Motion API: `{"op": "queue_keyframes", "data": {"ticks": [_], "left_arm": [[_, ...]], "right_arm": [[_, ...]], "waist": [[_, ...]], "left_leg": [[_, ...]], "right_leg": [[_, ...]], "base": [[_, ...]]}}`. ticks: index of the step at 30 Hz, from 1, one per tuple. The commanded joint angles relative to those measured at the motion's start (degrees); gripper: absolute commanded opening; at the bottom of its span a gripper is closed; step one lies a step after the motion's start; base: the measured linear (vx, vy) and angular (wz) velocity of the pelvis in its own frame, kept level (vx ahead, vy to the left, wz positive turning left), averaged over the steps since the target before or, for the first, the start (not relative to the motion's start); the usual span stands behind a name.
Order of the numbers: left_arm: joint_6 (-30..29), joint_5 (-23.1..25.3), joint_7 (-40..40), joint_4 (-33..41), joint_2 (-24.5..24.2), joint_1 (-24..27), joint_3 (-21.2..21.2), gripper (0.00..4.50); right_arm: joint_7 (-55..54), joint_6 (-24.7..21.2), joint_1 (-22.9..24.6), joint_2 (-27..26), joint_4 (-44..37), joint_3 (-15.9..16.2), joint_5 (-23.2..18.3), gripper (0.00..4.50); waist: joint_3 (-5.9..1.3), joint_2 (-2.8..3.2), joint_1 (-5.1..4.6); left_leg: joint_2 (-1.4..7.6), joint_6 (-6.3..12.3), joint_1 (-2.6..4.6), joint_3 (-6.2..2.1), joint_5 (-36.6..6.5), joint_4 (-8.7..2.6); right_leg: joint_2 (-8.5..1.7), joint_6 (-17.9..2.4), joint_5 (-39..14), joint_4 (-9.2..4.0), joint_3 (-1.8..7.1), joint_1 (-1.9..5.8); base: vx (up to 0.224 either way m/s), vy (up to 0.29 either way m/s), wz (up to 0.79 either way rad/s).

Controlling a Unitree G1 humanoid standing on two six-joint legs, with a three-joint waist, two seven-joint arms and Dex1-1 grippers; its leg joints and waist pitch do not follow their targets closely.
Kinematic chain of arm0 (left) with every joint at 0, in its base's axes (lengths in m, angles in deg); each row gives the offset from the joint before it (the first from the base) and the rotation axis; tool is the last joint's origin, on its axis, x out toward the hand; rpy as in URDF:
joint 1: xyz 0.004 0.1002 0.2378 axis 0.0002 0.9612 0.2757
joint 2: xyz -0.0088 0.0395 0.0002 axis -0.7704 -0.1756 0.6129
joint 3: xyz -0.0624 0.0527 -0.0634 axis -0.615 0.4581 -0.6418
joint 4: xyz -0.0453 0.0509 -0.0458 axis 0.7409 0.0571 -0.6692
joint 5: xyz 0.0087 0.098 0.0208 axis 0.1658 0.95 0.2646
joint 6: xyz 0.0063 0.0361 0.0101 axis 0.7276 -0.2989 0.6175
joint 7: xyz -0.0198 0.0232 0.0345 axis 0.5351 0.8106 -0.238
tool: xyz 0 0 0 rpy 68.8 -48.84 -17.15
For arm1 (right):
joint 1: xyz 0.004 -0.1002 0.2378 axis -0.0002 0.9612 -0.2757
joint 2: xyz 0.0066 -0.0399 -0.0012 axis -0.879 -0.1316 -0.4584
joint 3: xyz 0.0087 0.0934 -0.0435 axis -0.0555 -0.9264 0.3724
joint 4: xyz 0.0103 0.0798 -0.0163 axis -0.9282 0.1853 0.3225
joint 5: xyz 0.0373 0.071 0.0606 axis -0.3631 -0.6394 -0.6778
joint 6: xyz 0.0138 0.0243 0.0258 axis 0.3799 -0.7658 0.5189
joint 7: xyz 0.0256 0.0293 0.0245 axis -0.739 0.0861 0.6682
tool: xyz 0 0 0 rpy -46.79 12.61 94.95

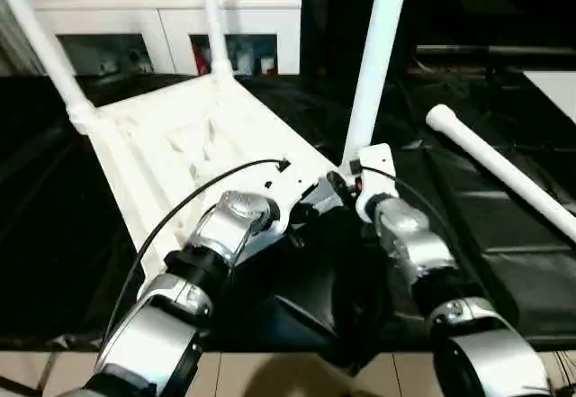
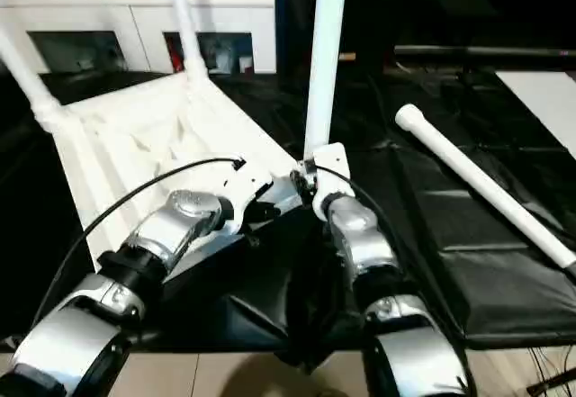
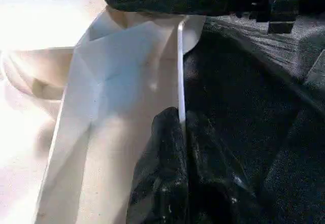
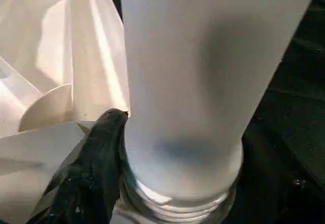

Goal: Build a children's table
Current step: Rotate leg to tighten

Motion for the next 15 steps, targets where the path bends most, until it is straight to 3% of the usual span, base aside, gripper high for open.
{"op": "queue_keyframes", "data": {"ticks": [1,8,11,15], "left_arm": [[1.36,0.33,1.15,-0.22,0.28,-0.41,0.65,0.0],[2.79,-0.48,7.91,3.32,-2.28,1.89,2.28,0.0],[3.48,-1.19,11.04,5.9,-3.88,3.51,2.86,0.0],[4.71,-2.04,16.21,9.66,-6.7,5.92,3.89,0.0]], "right_arm": [[6.0,-0.48,0.14,-3.3,0.94,1.34,-2.49,3.26],[11.02,4.57,0.85,-0.9,-3.0,1.06,-3.9,3.91],[15.89,4.2,2.66,1.52,-6.74,1.74,-4.93,4.25],[27.58,2.43,7.33,7.47,-14.4,5.03,-5.46,4.25]], "waist": [[-3.55,-0.6,0.27],[-3.85,-0.54,0.34],[-3.93,-0.54,0.82],[-3.9,-0.54,1.58]], "left_leg": [[-0.47,2.85,-0.11,0.53,-19.93,-4.48],[-0.25,4.37,-0.2,0.7,-15.88,-4.32],[-0.06,5.19,-0.14,0.78,-13.87,-4.21],[0.13,6.28,-0.13,0.88,-12.43,-4.19]], "right_leg": [[-0.59,-10.94,-20.87,-4.32,0.42,2.72],[-0.91,-12.98,-16.73,-3.86,0.65,3.05],[-0.81,-13.92,-13.44,-3.56,0.72,3.16],[-0.65,-14.53,-9.9,-3.09,0.85,3.31]], "base": [[0.0,0.0,0.0],[0.0,0.0,0.0],[0.0,0.0,0.0],[0.0,0.0,0.0]]}}
